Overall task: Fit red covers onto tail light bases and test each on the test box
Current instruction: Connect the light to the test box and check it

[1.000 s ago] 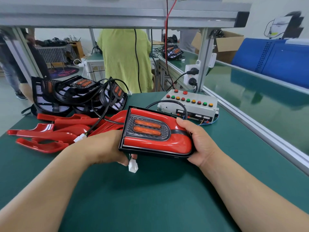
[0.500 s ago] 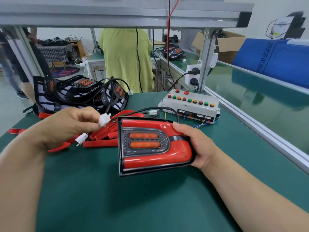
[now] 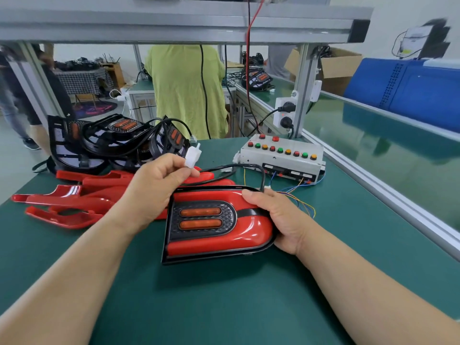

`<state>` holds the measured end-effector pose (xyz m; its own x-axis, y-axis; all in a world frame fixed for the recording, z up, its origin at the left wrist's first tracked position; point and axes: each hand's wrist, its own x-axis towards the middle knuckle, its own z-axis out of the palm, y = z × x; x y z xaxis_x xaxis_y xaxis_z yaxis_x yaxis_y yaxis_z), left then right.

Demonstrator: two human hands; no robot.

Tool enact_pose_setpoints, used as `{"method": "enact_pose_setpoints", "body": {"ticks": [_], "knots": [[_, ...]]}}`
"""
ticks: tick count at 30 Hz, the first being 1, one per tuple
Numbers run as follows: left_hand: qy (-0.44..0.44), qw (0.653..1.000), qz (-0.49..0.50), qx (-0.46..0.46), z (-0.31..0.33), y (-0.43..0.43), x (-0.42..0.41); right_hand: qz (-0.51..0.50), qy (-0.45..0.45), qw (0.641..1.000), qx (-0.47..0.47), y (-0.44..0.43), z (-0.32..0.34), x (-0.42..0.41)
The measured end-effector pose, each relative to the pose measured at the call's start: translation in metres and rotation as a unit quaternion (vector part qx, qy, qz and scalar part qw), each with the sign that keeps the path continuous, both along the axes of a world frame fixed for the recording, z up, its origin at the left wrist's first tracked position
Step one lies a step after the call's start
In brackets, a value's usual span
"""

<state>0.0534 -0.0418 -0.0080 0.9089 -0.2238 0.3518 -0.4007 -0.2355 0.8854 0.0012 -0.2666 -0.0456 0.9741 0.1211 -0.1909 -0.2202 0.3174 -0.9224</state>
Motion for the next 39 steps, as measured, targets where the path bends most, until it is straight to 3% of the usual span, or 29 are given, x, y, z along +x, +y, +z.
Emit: {"method": "enact_pose_setpoints", "body": {"ticks": [5,8,11,14,18,20,24,28,32,36,39], "knots": [[0.019,0.999,-0.022,0.035,-0.009,-0.005,0.000,-0.029,-0.030,0.984,-0.171,-0.002,0.002,-0.001],[0.004,0.999,-0.021,0.045,-0.012,-0.006,0.001,-0.080,-0.061,0.916,-0.389,-0.006,0.005,-0.002],[-0.006,0.998,-0.011,0.059,-0.014,-0.007,0.000,-0.089,-0.082,0.850,-0.513,-0.008,0.012,-0.006],[-0.016,0.998,-0.009,0.058,-0.015,-0.009,-0.001,-0.094,-0.097,0.811,-0.570,-0.007,0.017,-0.006],[-0.020,0.998,-0.009,0.060,-0.016,-0.009,0.000,-0.172,-0.114,0.809,-0.551,-0.021,0.027,0.005],[-0.019,0.998,-0.009,0.059,-0.016,-0.009,0.001,-0.184,-0.116,0.783,-0.583,-0.032,0.035,0.014],[-0.018,0.999,-0.014,0.049,-0.018,-0.008,0.003,-0.088,-0.067,0.690,-0.715,-0.044,0.050,0.043],[-0.023,0.998,-0.014,0.050,-0.018,-0.008,0.003,0.007,-0.030,0.637,-0.770,-0.041,0.042,0.065],[-0.035,0.998,0.000,0.043,-0.019,-0.007,0.002,-0.011,-0.037,0.629,-0.777,-0.039,0.019,0.065],[-0.053,0.998,0.035,0.014,-0.018,-0.007,0.003,-0.140,-0.066,0.673,-0.723,-0.047,0.010,0.058],[-0.089,0.994,0.059,0.013,-0.017,-0.005,0.005,-0.266,-0.145,0.703,-0.644,-0.052,0.017,0.054]]}}
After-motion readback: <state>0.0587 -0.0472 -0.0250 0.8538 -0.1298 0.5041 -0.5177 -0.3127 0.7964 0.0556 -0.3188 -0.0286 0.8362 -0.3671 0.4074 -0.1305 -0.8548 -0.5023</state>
